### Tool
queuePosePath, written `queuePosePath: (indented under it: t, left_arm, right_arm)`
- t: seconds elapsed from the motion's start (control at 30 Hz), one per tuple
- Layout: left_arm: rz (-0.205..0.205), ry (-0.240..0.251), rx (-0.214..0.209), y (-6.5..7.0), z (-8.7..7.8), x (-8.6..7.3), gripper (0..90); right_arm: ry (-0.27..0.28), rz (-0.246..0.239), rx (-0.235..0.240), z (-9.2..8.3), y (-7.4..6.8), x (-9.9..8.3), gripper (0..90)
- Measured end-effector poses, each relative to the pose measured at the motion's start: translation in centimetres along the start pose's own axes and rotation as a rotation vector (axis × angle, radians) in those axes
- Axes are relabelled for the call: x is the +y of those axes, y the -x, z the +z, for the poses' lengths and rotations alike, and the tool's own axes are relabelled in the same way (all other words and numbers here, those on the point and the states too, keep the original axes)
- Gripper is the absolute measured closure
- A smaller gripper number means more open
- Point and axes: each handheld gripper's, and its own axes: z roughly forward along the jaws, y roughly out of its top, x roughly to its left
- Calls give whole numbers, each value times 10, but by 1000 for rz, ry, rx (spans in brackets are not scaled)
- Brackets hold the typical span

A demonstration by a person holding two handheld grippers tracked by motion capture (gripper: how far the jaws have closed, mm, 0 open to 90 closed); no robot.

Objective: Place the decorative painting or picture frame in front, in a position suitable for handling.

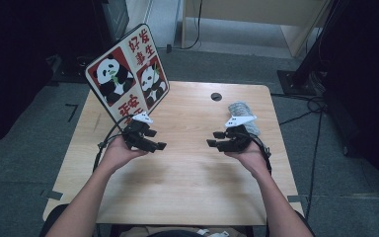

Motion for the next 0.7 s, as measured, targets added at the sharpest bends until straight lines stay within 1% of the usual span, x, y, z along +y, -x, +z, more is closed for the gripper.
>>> queuePosePath:
  t: [0.1,0.13,0.17,0.2,0.3,0.33,0.4,0.5,0.7]
  left_arm:
    - [3,-1,-3,0,1,0,278]
    - [5,-6,-2,0,2,1,278]
    - [5,-6,-2,0,2,1,278]
    - [10,-7,-5,0,3,3,278]
    - [12,-5,-10,-1,4,4,281]
    - [10,-5,-14,-1,6,4,281]
    - [15,-11,-15,-1,6,5,281]
    - [20,-11,-23,-1,7,7,281]
    - [11,-13,-32,-1,7,7,283]
  right_arm:
    - [-2,-3,-3,0,0,-1,532]
    - [-3,-21,-15,0,0,-3,526]
    - [-3,-21,-15,0,0,-3,526]
    - [-12,-30,-31,-1,0,-5,514]
    - [-22,-24,-38,-1,1,-6,507]
    - [-29,-16,-43,-3,1,-6,488]
    - [-24,-16,-56,-4,1,-7,469]
    - [-22,-10,-54,-5,1,-7,469]
    - [-32,-4,-49,-4,1,-7,469]
